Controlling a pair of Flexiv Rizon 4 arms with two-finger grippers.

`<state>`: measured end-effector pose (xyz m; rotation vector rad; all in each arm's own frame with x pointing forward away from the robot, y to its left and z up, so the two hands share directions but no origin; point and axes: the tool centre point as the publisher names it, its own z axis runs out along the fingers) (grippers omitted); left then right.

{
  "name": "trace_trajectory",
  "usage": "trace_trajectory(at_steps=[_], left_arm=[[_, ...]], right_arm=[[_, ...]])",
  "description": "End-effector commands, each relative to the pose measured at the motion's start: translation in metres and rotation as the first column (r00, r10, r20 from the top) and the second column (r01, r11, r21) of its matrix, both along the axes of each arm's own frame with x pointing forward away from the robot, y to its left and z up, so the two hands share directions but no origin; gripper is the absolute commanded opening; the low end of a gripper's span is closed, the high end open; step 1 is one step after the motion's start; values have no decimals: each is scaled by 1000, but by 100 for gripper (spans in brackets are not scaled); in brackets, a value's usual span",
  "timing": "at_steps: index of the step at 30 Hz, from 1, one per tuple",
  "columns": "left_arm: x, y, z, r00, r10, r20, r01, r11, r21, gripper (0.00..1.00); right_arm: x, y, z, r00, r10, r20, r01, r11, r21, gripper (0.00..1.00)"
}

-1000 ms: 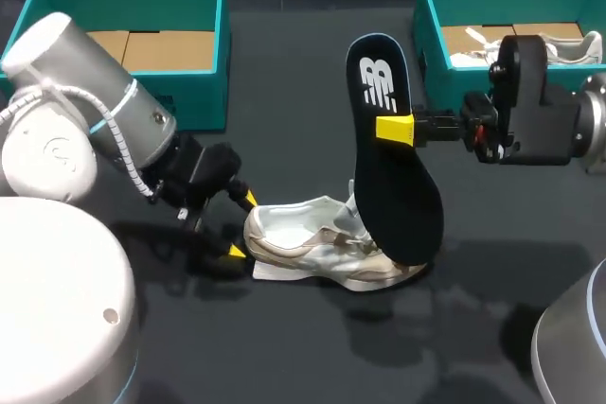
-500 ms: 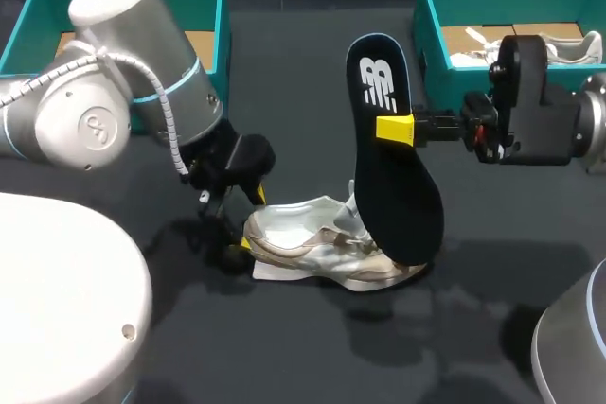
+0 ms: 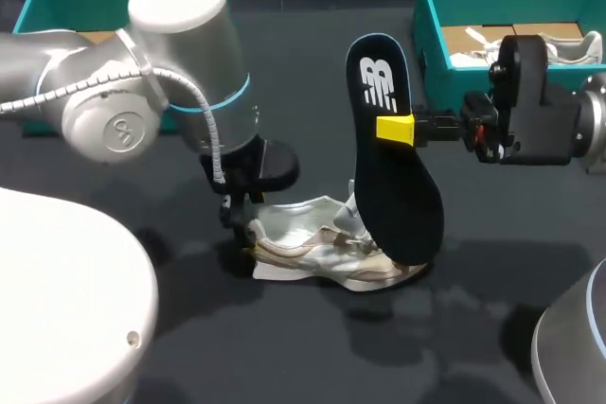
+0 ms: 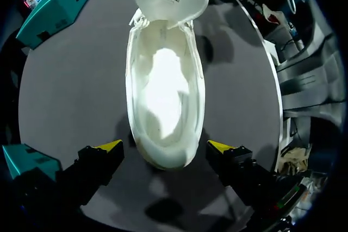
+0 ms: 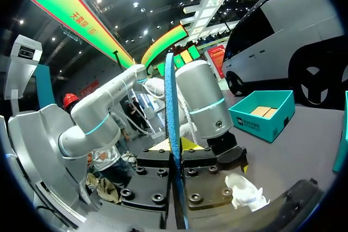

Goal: Take the shoe out of the shoebox, open the shoe tongue, remove and reinsert the insole, then place the shoe into the shoebox

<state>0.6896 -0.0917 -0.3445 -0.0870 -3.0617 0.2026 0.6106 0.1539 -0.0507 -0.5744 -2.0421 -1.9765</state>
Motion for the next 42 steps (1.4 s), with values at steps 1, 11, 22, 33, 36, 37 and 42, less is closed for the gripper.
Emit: trace_trajectory(at_steps=[1,11,22,33,36,37,42], left_arm=[[-1,-5,0,1000,-4,-1,4,999,49,100],[0,-25,24,998,-50,33,49,999,23,100],[13,-54,31,997,-70,18,70,997,20,100],[32,-86,4,997,-56,53,55,998,14,100],[36,-89,-5,997,-40,69,39,999,15,100],[37,-90,-7,997,-42,67,42,999,11,99],[40,-94,-22,997,-24,69,22,999,27,90]], right_arm=[[-1,2,-1,1000,-3,-1,3,1000,0,0],[-1,2,-1,1000,-3,-1,3,1000,0,0],[-1,2,-1,1000,-3,-1,3,1000,0,0],[-1,2,-1,1000,-3,-1,3,1000,0,0],[-1,2,-1,1000,-3,-1,3,1000,0,0],[-1,2,-1,1000,-3,-1,3,1000,0,0],[-1,2,-1,1000,-3,-1,3,1000,0,0]])
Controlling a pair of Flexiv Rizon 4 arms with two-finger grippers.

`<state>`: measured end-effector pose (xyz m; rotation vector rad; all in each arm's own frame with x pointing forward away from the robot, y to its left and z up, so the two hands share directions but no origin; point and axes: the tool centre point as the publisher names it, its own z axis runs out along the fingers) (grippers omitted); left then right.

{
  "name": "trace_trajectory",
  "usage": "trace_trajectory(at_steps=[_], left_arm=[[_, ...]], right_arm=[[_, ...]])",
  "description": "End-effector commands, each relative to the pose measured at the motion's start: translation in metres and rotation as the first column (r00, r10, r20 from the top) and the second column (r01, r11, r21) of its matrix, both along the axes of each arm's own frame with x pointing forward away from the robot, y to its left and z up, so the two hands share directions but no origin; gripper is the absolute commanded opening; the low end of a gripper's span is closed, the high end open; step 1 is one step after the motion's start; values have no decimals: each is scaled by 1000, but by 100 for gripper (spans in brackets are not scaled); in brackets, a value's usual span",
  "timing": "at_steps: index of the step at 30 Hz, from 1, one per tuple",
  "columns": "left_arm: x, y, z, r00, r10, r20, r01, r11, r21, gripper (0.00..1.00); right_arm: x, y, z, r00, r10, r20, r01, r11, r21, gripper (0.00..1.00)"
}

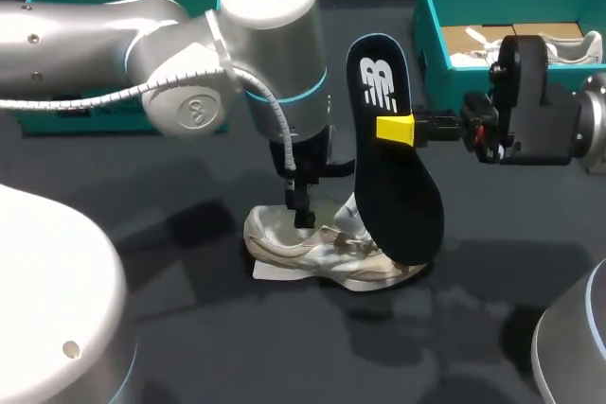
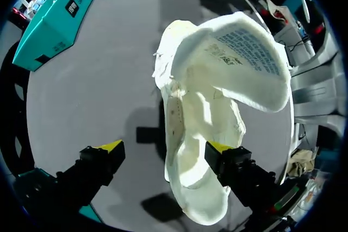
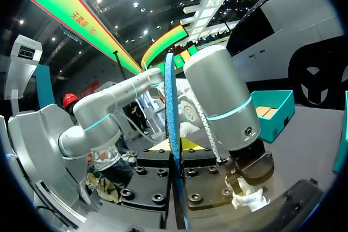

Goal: Take the shoe out of the shoebox, open the shoe tongue, remove and reinsert the insole, then place the shoe into the shoebox

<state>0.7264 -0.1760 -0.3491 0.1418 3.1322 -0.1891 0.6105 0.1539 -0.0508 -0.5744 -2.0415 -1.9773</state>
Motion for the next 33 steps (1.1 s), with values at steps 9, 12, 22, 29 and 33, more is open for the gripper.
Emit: trace_trajectory(at_steps=[9,12,22,29,33], left_arm=[[4,-13,-35,999,29,-20,-28,999,38,72],[2,-14,-37,999,29,-25,-28,999,40,52],[-3,-10,-37,998,15,-54,-13,999,45,0],[-6,-4,-26,995,-33,-91,36,999,35,0],[-10,-1,-14,989,-98,-112,101,995,26,0]], right_arm=[[-1,2,-1,1000,-2,-1,2,1000,0,0],[-1,2,-1,1000,-2,-1,2,1000,0,0],[-1,2,-1,1000,-2,-1,2,1000,0,0],[-1,2,-1,1000,-2,-1,2,1000,0,0],[-1,2,-1,1000,-2,-1,2,1000,0,0]])
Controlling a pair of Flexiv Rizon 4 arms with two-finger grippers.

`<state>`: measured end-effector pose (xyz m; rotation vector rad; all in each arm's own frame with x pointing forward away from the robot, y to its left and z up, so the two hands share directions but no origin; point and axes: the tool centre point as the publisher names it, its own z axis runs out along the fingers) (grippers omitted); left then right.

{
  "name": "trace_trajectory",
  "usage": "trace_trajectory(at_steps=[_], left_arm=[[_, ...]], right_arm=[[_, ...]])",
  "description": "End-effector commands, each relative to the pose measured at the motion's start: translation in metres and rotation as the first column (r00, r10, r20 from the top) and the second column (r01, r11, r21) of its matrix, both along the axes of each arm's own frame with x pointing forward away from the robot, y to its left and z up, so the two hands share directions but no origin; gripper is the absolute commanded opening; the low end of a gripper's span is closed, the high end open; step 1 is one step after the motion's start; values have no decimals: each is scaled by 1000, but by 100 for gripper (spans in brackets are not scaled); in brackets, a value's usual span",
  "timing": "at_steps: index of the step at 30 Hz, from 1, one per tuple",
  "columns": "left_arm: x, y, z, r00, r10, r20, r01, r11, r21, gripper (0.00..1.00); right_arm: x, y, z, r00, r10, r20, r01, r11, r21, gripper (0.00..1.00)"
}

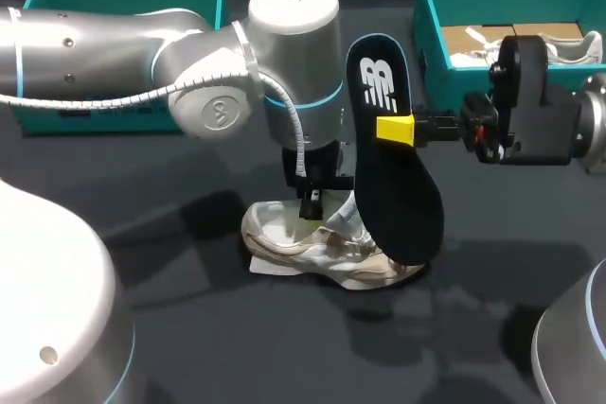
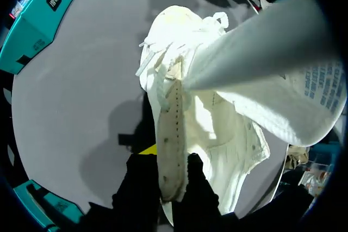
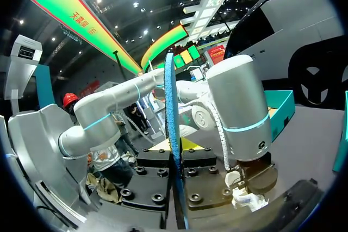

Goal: Take the shoe out of the shoebox, open the shoe tongue, remove and reinsert the insole, then place the shoe into the shoebox

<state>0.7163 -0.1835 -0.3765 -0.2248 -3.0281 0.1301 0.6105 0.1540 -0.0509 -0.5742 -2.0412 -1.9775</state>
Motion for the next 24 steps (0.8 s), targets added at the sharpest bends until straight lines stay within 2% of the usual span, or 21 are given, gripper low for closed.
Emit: trace_trajectory(at_steps=[1,6,9,11,23,24], left_arm=[[0,7,18,998,-55,-10,55,998,-5,0],[-5,11,37,965,-260,-39,260,966,-10,0],[-7,12,47,887,-460,-28,461,887,15,0],[-9,15,54,816,-576,44,574,817,47,0],[-9,15,54,816,-576,44,574,817,47,0],[-7,14,52,761,-649,0,649,761,-13,0]], right_arm=[[-1,2,-1,1000,-2,-1,2,1000,-1,0],[-1,2,-1,1000,-2,-1,2,1000,-1,0],[-1,2,-1,1000,-2,-1,2,1000,-1,0],[-1,2,-1,1000,-2,-1,2,1000,-1,0],[-1,2,-1,1000,-2,-1,2,1000,-1,0],[-1,2,-1,1000,-2,-1,2,1000,-1,0]])
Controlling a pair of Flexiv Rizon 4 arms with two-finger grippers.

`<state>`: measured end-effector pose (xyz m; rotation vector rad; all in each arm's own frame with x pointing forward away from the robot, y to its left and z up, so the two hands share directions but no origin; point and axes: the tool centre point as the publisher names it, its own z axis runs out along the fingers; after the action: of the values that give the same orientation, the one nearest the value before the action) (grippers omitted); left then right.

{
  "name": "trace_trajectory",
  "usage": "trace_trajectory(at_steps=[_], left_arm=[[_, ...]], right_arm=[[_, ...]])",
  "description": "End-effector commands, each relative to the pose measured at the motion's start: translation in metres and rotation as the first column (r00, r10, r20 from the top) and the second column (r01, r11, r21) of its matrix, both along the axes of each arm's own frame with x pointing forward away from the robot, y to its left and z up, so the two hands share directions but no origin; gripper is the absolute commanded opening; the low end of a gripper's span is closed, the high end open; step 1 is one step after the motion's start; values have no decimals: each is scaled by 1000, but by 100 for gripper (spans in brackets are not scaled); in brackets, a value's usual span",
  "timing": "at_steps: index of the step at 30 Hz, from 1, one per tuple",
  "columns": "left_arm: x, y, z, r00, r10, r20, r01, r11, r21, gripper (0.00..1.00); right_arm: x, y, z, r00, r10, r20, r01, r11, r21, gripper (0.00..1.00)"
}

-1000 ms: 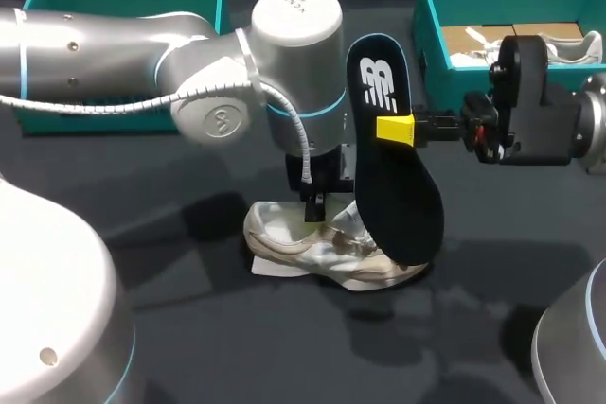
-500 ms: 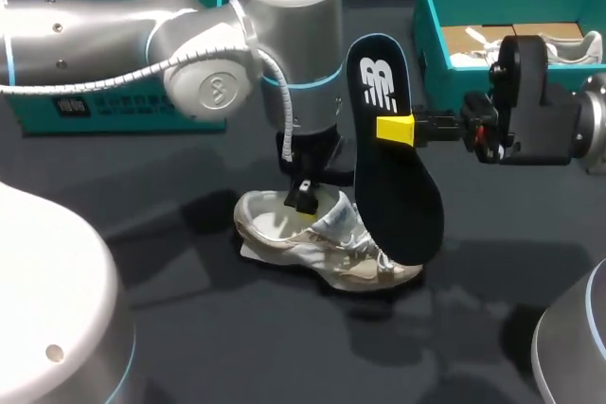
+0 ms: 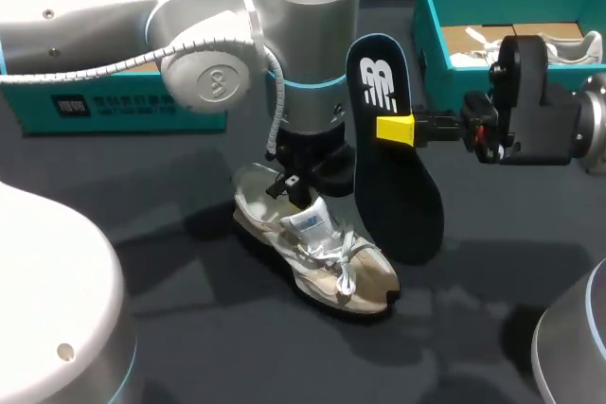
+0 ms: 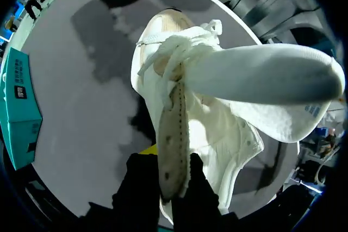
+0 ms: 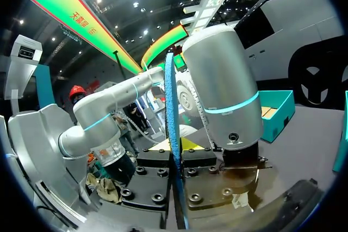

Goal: Take the shoe out of the shoebox, open the shoe tongue, remove and reinsert the insole, then place the shoe into the shoebox

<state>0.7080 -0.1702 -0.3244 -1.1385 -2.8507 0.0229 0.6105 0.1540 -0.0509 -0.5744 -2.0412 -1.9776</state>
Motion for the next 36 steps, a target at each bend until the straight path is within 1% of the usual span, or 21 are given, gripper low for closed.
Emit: trace_trajectory(at_steps=[1,2,3,4,6,7,10,11,12,14,16,22,25,28,36], left_arm=[[-2,0,-1,988,-132,-85,128,990,-57,0],[1,-1,-2,983,-160,-90,156,986,-56,0],[2,0,-1,971,-219,-99,210,974,-88,0],[5,0,-1,965,-242,-101,231,967,-105,0],[9,1,-3,933,-344,-104,330,934,-136,0],[15,2,-4,924,-368,-107,354,926,-128,0],[22,0,-6,880,-463,-103,448,883,-139,0],[25,0,-5,858,-504,-96,489,860,-146,0],[26,0,-5,852,-517,-84,502,852,-147,0],[28,-1,-4,818,-570,-71,556,817,-153,0],[29,-1,-4,793,-607,-49,596,791,-138,0],[31,-1,-8,727,-687,-11,680,722,-126,0],[28,-1,-12,699,-715,0,711,694,-113,0],[25,-2,-15,688,-726,6,722,683,-108,0],[18,-10,-21,684,-730,1,726,680,-107,0]], right_arm=[[-1,2,-1,1000,-2,-1,2,1000,-1,0],[-1,2,-1,1000,-2,-1,2,1000,-1,0],[-1,2,-1,1000,-2,-1,2,1000,-1,0],[-1,2,-1,1000,-2,-1,2,1000,-1,0],[-1,2,-1,1000,-2,-1,2,1000,-1,0],[-1,2,-1,1000,-2,-1,2,1000,-1,0],[-1,2,-1,1000,-2,-1,2,1000,-1,0],[-1,2,-1,1000,-2,-1,2,1000,-1,0],[-1,2,-1,1000,-2,-1,2,1000,-1,0],[-1,2,-1,1000,-2,-1,2,1000,-1,0],[-1,2,-1,1000,-2,-1,2,1000,-1,0],[-1,2,-1,1000,-2,-1,2,1000,-1,0],[-1,2,-1,1000,-2,-1,2,1000,-1,0],[-1,2,-1,1000,-2,-1,2,1000,-1,0],[-1,2,-1,1000,-2,-1,2,1000,-1,0]])
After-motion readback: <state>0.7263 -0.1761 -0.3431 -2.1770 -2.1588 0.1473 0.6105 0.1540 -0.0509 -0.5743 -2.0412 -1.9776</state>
